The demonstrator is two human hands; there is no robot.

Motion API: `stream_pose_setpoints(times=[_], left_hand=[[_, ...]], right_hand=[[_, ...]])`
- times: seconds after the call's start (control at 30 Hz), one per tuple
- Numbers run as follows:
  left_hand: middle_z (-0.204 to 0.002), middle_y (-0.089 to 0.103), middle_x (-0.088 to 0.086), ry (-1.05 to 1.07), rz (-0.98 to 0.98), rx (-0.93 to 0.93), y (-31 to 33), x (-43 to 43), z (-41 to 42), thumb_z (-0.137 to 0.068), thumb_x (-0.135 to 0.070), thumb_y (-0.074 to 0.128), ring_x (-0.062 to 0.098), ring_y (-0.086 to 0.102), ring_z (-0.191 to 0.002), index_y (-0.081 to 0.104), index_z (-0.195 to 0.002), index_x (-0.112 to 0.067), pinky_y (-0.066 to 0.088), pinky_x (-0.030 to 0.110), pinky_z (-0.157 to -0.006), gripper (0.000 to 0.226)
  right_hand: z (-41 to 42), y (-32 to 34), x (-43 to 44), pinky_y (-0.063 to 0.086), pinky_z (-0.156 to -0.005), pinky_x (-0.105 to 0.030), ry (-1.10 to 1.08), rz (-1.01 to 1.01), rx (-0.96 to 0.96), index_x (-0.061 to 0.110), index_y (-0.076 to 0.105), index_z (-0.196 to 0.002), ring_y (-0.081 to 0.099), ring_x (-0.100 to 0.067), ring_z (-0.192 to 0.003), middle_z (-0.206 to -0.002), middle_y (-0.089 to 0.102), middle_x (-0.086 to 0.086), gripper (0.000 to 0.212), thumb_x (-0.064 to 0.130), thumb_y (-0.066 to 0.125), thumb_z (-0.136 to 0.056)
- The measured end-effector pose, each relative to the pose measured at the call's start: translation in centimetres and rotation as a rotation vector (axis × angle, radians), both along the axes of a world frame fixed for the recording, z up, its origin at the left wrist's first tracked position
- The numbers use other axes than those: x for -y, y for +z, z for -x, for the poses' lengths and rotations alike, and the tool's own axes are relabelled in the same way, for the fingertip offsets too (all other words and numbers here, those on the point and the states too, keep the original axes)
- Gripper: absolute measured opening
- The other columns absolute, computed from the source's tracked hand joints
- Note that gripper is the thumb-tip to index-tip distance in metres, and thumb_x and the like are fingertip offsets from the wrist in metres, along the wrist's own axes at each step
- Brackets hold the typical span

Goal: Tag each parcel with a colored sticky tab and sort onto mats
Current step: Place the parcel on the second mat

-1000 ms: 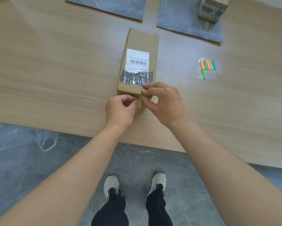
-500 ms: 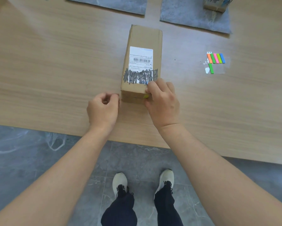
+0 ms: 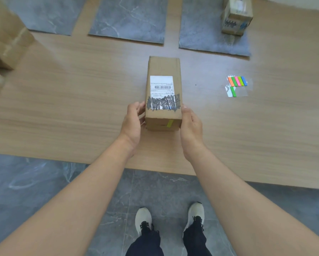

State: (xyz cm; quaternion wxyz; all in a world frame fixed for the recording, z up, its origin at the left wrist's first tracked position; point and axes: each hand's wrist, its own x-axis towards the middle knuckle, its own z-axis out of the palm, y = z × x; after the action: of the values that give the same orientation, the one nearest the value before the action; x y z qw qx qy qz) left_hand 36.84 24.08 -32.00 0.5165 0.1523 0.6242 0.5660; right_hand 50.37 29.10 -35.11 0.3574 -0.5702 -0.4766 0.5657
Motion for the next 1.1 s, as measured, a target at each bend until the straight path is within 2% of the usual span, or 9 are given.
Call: stream_pose_setpoints(times=[0.1, 0.2, 0.37, 0.47, 0.63, 0.73, 0.87, 0.97, 1.1], left_hand=[[-0.104, 0.071, -0.019, -0.002, -0.023, -0.025, 2.2, 0.1, 0.5, -0.105, -0.039, 0.024, 0.009, 0.063, -0.099, 0.063, -0.119, -0.029, 0.048, 0.028, -0.091, 0.042], [-0.114, 0.068, -0.014, -0.013, -0.057, -0.069, 5.1, -0.3, 1.5, -0.105, -0.039, 0.023, 0.010, 0.062, -0.100, 0.065, -0.114, -0.030, 0.047, 0.028, -0.095, 0.044], [-0.108, 0.069, -0.012, -0.016, -0.144, -0.127, 11.2, -0.8, 3.0, -0.104, -0.038, 0.024, 0.010, 0.062, -0.093, 0.069, -0.106, -0.028, 0.048, 0.026, -0.088, 0.046], [-0.108, 0.069, -0.011, -0.039, -0.184, -0.170, 15.8, -0.9, 3.9, -0.103, -0.039, 0.024, 0.012, 0.062, -0.096, 0.070, -0.109, -0.027, 0.049, 0.028, -0.091, 0.047], [-0.098, 0.068, -0.011, -0.059, -0.271, -0.213, 24.1, -1.1, 4.9, -0.105, -0.039, 0.025, 0.017, 0.060, -0.095, 0.067, -0.107, -0.026, 0.049, 0.031, -0.095, 0.045], [-0.093, 0.067, -0.008, -0.055, -0.298, -0.244, 27.9, -1.8, 5.4, -0.105, -0.038, 0.026, 0.020, 0.058, -0.092, 0.068, -0.105, -0.021, 0.048, 0.031, -0.090, 0.045], [-0.097, 0.068, -0.005, -0.083, -0.268, -0.250, 30.3, -4.0, 6.4, -0.104, -0.042, 0.028, 0.018, 0.060, -0.087, 0.067, -0.113, -0.019, 0.049, 0.028, -0.077, 0.046], [-0.100, 0.068, -0.003, -0.078, -0.238, -0.227, 30.4, -6.3, 6.9, -0.104, -0.042, 0.032, 0.017, 0.063, -0.084, 0.065, -0.119, -0.015, 0.051, 0.026, -0.073, 0.046], [-0.091, 0.066, 0.001, -0.035, -0.200, -0.195, 29.3, -10.5, 7.3, -0.103, -0.039, 0.037, 0.017, 0.063, -0.081, 0.064, -0.107, -0.015, 0.052, 0.031, -0.078, 0.036]], right_hand=[[0.5, 2.3, 0.1, 0.047, -0.109, -0.036, 0.014, -0.046, -0.003, 0.024, 0.070, -0.124, 0.062, -0.007, -0.120, -0.123, 0.072, 0.011, 0.044, 0.046, 0.043, -0.098], [1.2, 5.3, -0.5, 0.049, -0.091, -0.025, 0.037, -0.111, -0.027, 0.025, 0.073, -0.117, 0.066, -0.003, -0.107, -0.112, 0.075, 0.013, 0.035, 0.035, 0.041, -0.105], [3.0, 11.4, -1.1, 0.052, -0.093, -0.030, 0.042, -0.209, -0.056, 0.027, 0.073, -0.109, 0.067, -0.007, -0.102, -0.105, 0.075, 0.011, 0.031, 0.035, 0.044, -0.103], [3.8, 16.0, -1.3, 0.053, -0.093, -0.033, 0.050, -0.257, -0.043, 0.031, 0.072, -0.108, 0.067, -0.009, -0.102, -0.104, 0.075, 0.012, 0.032, 0.042, 0.044, -0.100], [4.8, 23.5, -2.0, 0.047, -0.084, -0.029, 0.067, -0.315, -0.056, 0.029, 0.068, -0.100, 0.061, -0.009, -0.094, -0.100, 0.069, 0.013, 0.029, 0.047, 0.046, -0.099], [5.5, 27.1, -2.7, 0.046, -0.095, -0.031, 0.074, -0.339, -0.062, 0.025, 0.067, -0.111, 0.060, -0.010, -0.109, -0.118, 0.069, 0.009, 0.044, 0.058, 0.045, -0.091], [5.9, 29.7, -4.3, 0.046, -0.086, -0.028, 0.080, -0.356, -0.069, 0.027, 0.067, -0.116, 0.061, -0.008, -0.104, -0.114, 0.069, 0.006, 0.035, 0.048, 0.045, -0.097], [6.4, 29.7, -6.6, 0.048, -0.092, -0.033, 0.054, -0.305, -0.050, 0.032, 0.065, -0.121, 0.060, -0.013, -0.108, -0.126, 0.061, -0.002, 0.053, 0.061, 0.043, -0.083], [7.6, 28.3, -10.5, 0.048, -0.085, -0.032, 0.049, -0.247, -0.029, 0.028, 0.064, -0.122, 0.060, -0.017, -0.106, -0.127, 0.059, -0.007, 0.060, 0.059, 0.043, -0.075]])
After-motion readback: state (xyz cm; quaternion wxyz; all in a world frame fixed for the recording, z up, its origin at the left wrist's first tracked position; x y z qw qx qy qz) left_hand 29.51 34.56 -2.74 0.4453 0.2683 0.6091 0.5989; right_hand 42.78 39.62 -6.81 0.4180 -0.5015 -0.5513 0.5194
